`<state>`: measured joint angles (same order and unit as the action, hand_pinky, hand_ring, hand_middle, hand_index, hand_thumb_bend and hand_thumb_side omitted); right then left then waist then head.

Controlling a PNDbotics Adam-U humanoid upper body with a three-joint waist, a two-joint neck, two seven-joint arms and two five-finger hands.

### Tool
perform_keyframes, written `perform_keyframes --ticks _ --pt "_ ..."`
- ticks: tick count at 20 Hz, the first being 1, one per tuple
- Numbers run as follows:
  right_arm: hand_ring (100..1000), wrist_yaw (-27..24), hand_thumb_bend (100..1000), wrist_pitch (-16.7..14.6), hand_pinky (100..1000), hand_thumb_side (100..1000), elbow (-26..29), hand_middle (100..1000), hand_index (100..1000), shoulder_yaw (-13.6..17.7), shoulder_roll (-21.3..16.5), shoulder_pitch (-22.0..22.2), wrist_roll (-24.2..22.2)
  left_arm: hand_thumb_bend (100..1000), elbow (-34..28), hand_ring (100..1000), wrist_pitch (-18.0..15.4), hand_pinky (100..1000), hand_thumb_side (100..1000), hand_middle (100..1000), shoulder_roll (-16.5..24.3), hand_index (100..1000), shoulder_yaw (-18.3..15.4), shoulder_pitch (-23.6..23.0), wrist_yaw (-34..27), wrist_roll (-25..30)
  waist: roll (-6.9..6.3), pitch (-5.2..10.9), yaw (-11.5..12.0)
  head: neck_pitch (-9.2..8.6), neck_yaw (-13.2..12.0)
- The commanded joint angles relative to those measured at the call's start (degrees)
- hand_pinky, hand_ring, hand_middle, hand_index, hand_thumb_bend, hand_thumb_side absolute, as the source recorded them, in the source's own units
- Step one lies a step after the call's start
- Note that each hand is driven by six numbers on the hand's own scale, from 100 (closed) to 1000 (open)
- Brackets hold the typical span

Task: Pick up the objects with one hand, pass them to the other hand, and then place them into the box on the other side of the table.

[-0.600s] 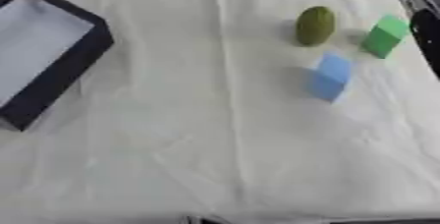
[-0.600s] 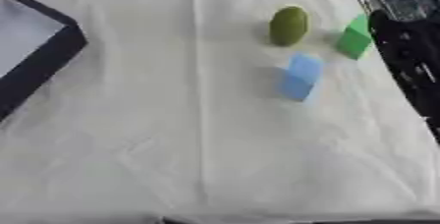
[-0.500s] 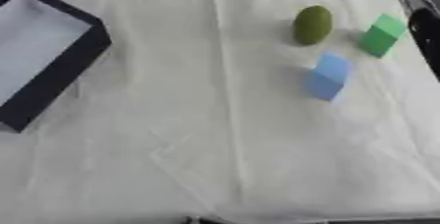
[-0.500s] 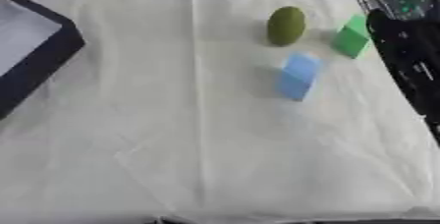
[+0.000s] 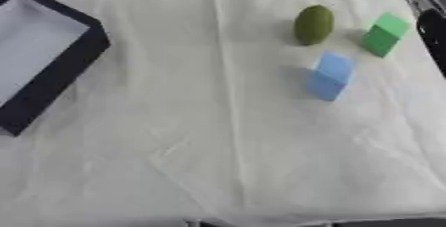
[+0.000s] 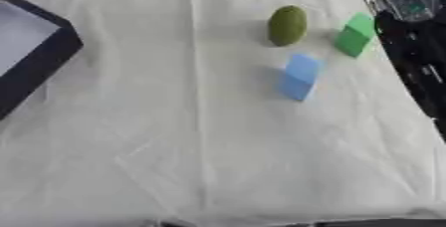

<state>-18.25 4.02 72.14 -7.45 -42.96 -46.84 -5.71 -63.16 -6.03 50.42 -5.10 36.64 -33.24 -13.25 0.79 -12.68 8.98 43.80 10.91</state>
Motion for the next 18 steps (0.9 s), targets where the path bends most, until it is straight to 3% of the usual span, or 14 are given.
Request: perform_keyframes --ticks 1,5,10,15,18 --pt "893 2.5 258 0.1 858 535 3.2 804 894 -0.7 -5.9 1.0 -3.4 688 -1.1 731 -0.1 764 534 763 3.5 792 -0.8 0.1 -0.2 -0.3 -0.19 1.05 -0.1 0.32 -0.7" --pt "897 7.2 354 -1.0 865 559 9.2 812 900 -1.4 -13.3 7.6 -11.3 688 -0.4 732 0.0 764 534 762 3.4 792 -0.9 0.6 -0.1 -0.7 0.43 1.16 -0.4 0.32 -1.3" --pt "906 13.2 468 -3.3 876 603 18.9 860 919 0.0 -20.9 14.5 -18.9 690 -0.6 730 0.2 763 535 761 3.6 791 -0.7 0.4 0.6 -0.4 1.01 1.14 -1.0 0.32 -1.6" --pt "906 17.9 585 -6.0 879 604 24.3 851 916 1.9 -24.4 20.3 -24.9 687 -0.5 726 0.2 764 536 760 4.3 790 -0.7 0.1 1.0 -0.5 1.68 1.15 -1.3 0.32 -1.4" --pt "914 17.7 604 -8.9 879 579 26.6 856 925 1.8 -25.4 23.1 -26.7 687 -0.5 725 0.4 763 539 760 4.7 788 -0.6 0.0 1.2 -0.4 2.06 1.06 -1.5 0.32 -1.9"
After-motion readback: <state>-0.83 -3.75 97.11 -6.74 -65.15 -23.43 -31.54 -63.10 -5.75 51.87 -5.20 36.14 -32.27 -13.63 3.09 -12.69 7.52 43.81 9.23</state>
